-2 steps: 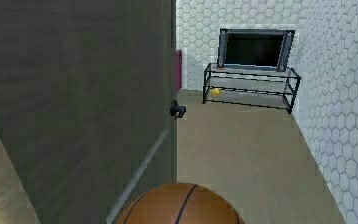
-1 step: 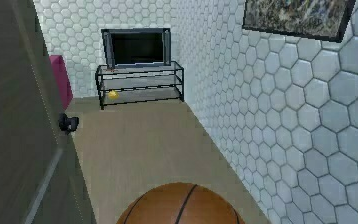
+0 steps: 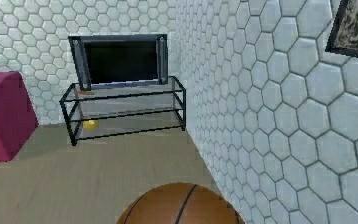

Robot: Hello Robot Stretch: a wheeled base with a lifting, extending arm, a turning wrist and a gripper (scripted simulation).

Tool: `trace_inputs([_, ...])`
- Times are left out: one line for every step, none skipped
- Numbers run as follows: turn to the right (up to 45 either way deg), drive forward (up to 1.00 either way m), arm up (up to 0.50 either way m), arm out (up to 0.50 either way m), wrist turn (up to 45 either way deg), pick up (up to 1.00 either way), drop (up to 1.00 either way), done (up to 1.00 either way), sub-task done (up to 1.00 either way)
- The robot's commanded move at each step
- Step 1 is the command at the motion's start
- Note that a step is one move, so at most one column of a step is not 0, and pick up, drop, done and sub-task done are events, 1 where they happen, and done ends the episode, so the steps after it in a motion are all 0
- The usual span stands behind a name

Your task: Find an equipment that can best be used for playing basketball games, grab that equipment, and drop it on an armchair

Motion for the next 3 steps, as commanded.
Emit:
trace_inputs([0.0, 0.25, 0.0, 0.0, 0.0, 0.0, 0.0, 0.0, 0.0])
trace_inputs([-45.0, 0.0, 0.0, 0.0, 0.0, 0.0, 0.0, 0.0, 0.0])
trace_inputs([-27.0, 0.0, 0.0, 0.0, 0.0, 0.0, 0.0, 0.0, 0.0])
